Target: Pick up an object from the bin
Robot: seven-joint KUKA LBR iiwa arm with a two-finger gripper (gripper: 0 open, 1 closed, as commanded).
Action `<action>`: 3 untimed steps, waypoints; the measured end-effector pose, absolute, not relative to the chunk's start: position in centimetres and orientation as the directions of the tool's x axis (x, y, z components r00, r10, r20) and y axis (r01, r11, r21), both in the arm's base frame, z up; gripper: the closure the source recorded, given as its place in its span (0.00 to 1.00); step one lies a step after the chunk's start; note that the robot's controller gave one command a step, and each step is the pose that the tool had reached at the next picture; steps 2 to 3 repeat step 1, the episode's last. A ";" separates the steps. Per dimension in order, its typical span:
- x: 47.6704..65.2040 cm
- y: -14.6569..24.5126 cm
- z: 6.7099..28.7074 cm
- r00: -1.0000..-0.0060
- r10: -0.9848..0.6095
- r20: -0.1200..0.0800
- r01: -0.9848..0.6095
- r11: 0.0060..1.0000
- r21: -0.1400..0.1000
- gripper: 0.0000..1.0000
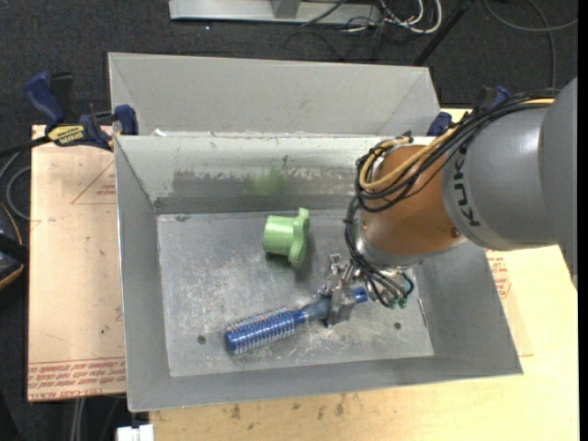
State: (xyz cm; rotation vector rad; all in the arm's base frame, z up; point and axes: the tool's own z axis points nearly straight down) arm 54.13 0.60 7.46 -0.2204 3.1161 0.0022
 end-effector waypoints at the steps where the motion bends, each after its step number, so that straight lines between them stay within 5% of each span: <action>1: 55.0 3.4 21.0 -0.991 -0.132 -0.010 -0.132 0.991 0.000 1.00; 3: 55.0 3.4 21.0 -0.991 -0.132 -0.010 -0.132 0.991 0.000 1.00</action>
Offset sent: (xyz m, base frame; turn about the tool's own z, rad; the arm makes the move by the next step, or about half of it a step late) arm 0.0069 0.0264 0.1315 0.0120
